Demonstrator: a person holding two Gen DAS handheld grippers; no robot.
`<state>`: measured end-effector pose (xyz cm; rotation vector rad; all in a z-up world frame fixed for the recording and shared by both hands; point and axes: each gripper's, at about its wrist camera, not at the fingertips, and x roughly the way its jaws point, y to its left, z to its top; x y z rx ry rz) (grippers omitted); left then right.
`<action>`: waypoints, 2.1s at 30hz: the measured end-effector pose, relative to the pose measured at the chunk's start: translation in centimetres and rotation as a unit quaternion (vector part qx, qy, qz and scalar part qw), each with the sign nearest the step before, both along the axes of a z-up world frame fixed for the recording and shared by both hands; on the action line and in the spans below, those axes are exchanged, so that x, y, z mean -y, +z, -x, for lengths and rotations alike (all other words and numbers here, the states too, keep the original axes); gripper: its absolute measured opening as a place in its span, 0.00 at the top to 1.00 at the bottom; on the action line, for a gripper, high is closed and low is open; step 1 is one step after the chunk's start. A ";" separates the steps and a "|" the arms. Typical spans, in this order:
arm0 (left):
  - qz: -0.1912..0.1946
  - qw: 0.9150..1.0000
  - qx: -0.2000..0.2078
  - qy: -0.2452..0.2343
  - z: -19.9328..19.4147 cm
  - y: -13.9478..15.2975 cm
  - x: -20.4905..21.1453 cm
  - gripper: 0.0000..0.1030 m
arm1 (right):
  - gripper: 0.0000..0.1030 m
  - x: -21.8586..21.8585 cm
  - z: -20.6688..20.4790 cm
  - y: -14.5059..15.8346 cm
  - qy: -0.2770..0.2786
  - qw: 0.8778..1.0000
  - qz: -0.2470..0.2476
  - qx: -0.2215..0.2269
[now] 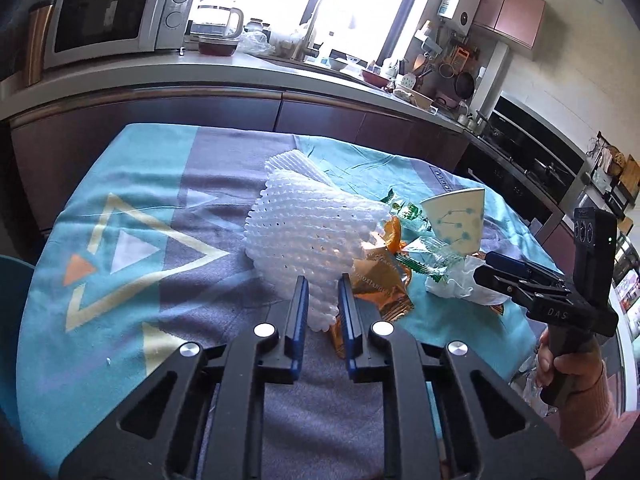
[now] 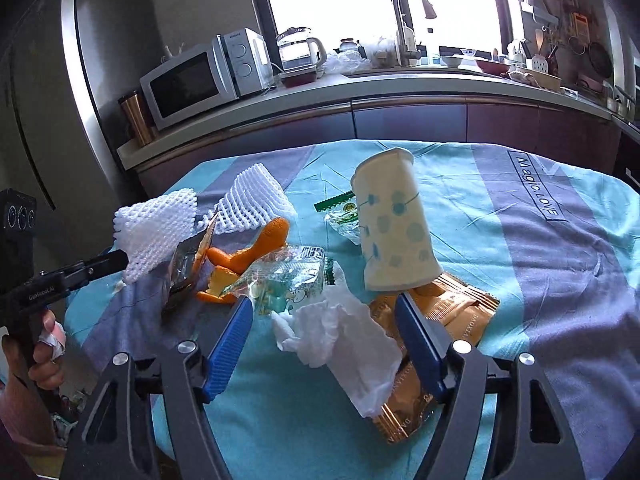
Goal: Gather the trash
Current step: 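Grasp the white foam net with the left tool while the right tool grasps a tissue, then carry foam net and tissue over the bin and open both tools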
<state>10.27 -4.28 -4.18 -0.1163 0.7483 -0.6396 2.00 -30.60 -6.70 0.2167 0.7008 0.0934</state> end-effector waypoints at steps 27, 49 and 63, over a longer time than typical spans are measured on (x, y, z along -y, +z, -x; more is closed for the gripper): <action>0.024 0.997 0.028 0.064 3.1 2.0 -8.3 0.86 | 0.92 0.3 3.9 6.2 -0.015 0.995 -0.041 0.088; 0.014 0.976 0.035 0.217 5.5 2.7 -21.9 0.86 | 0.92 -16.9 -4.9 6.9 0.258 0.957 -0.115 0.073; 0.000 0.957 -0.008 0.289 4.5 -0.7 -28.1 0.86 | 0.92 -28.7 -10.5 6.2 0.359 0.928 -0.098 0.021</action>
